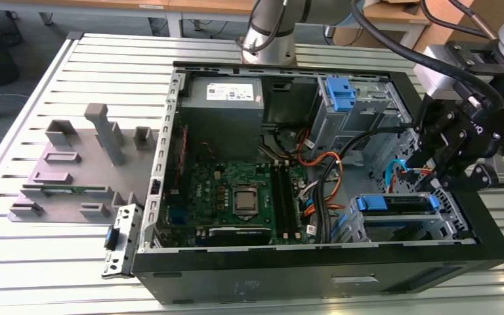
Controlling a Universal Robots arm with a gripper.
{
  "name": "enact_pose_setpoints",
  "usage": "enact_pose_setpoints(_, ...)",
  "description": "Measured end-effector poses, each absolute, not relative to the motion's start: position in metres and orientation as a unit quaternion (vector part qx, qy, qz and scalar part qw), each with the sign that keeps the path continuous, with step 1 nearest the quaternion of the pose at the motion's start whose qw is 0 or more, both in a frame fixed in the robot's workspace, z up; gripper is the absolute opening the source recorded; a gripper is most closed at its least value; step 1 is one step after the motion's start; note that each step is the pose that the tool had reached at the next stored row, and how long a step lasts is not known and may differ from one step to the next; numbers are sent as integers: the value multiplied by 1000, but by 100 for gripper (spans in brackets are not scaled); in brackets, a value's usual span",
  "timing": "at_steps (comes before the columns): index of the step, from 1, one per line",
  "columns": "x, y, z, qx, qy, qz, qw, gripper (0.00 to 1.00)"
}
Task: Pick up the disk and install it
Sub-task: 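Insert the first disk wire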
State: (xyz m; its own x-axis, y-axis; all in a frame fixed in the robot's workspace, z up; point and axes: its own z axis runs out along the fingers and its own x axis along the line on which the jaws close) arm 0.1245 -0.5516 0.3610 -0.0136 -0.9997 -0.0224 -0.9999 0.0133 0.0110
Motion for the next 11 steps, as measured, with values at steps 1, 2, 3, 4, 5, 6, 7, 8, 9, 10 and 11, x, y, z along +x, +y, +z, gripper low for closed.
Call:
enact_pose_setpoints(1, 124, -551, 360, -702, 712, 10, 2, 42)
enact_pose_setpoints(2, 124, -551, 359, -702, 712, 8, 0, 42)
enact_pose_setpoints(3, 124, -551, 358, -702, 712, 6, -2, 42)
enact_pose_setpoints(4, 124, -550, 357, -702, 712, 5, -4, 42)
enact_pose_setpoints(5, 124, -550, 356, -702, 712, 3, -6, 42)
enact_pose_setpoints(6, 124, -550, 355, -702, 712, 1, -9, 42)
enact_pose_setpoints(7, 125, -550, 354, -702, 712, -1, -11, 42)
enact_pose_setpoints(8, 125, -550, 353, -702, 712, -3, -14, 42)
enact_pose_setpoints(9, 125, -549, 353, -702, 712, -4, -16, 42)
enact_pose_setpoints(10, 125, -549, 353, -702, 712, -5, -16, 42)
enact_pose_setpoints(11, 125, -549, 353, -702, 712, -5, -17, 42)
